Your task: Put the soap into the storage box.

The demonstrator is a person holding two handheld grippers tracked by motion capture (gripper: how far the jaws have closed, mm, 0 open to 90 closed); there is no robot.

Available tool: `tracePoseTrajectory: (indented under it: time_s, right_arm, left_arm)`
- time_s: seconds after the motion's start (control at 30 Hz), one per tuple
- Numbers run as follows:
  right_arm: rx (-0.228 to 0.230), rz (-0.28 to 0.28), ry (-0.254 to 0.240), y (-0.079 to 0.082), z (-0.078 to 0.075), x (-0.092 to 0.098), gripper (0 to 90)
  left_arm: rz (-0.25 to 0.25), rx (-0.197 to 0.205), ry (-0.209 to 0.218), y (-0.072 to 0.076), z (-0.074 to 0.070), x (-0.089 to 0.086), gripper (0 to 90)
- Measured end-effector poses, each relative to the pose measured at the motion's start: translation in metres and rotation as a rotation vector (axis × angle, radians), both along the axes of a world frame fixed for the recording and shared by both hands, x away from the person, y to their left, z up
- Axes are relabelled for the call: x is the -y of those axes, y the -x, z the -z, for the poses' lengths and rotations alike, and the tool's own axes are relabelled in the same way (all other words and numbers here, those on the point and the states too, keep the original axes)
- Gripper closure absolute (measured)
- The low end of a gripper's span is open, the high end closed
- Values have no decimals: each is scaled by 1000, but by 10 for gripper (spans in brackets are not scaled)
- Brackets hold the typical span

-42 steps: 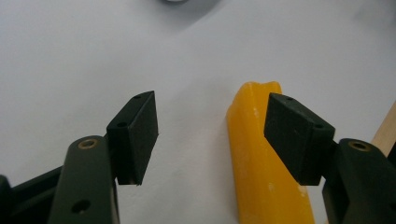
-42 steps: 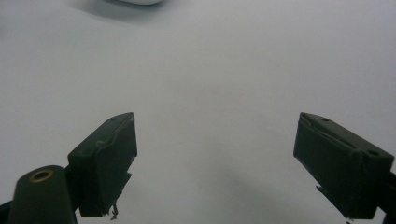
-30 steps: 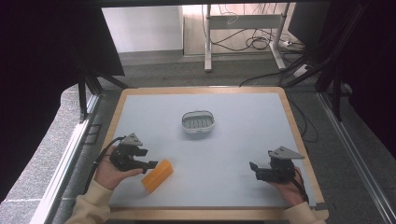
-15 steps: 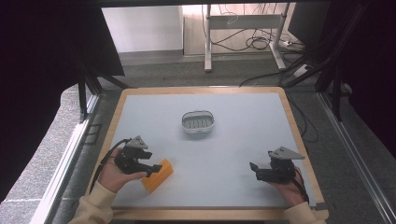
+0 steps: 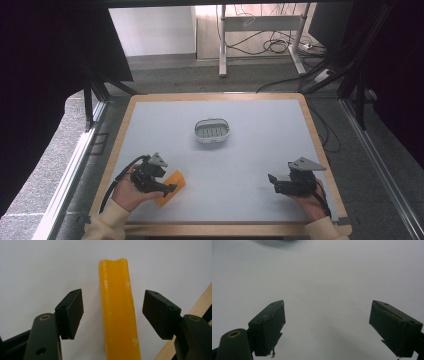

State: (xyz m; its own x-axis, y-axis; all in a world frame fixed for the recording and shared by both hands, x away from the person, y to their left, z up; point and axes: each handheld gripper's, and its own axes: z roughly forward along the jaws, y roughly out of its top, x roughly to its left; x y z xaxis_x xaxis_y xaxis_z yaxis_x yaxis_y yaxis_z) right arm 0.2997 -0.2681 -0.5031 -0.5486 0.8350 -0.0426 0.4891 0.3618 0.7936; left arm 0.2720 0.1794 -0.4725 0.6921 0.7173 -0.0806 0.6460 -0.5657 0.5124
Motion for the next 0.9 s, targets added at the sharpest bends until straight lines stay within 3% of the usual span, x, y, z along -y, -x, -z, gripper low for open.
tracePoseTrajectory:
  time_s: [0.17, 0.3, 0.5, 0.73, 0.9]
  right_arm:
    - [2, 5, 1, 0, 0, 1, 137]
    - [3, 7, 7, 0, 0, 0, 137]
    - [1, 17, 10, -1, 0, 1, 138]
    - [1, 23, 12, -1, 0, 1, 139]
    - [4, 23, 10, -1, 0, 1, 139]
  left_arm:
    - [-17, -25, -57, 1, 10, 8, 383]
    - [-27, -24, -78, 1, 14, 12, 420]
    - [-35, -45, -85, -1, 18, 12, 446]
    - [-38, -72, -75, -3, 22, 12, 593]
    - [-45, -75, -75, -3, 22, 12, 614]
